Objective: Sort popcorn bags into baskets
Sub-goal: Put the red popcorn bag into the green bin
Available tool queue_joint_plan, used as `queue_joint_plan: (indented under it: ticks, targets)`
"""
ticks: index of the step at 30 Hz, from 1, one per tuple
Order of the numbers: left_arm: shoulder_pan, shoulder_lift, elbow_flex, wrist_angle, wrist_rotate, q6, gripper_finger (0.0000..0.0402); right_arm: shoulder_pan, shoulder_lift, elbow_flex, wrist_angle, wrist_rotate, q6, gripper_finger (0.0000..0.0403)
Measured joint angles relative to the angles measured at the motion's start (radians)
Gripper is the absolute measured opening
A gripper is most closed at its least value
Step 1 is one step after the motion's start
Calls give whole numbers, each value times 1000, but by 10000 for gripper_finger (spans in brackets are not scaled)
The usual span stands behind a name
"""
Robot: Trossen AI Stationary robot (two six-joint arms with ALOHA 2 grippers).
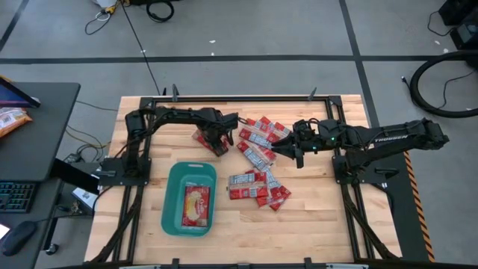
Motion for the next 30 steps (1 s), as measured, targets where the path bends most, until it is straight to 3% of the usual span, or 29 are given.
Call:
queue_joint_plan:
  ticks: [8, 13, 17, 22, 30]
  targets:
    - [24, -88, -1, 18, 43, 75, 127, 0, 0, 0, -8, 0, 8, 125]
    - [15, -144, 0, 14, 42, 274, 128, 0, 0, 0, -12, 1, 5, 125]
    - [-7, -148, 0, -6, -56, 425, 133, -2, 0, 0, -13, 2, -4, 125]
    - [-35, -151, -11, -11, -176, 535, 172, -2, 0, 0, -20, 4, 12, 125]
    - [-33, -152, -33, 0, -91, 831, 233, 17, 0, 0, -23, 56, 19, 125]
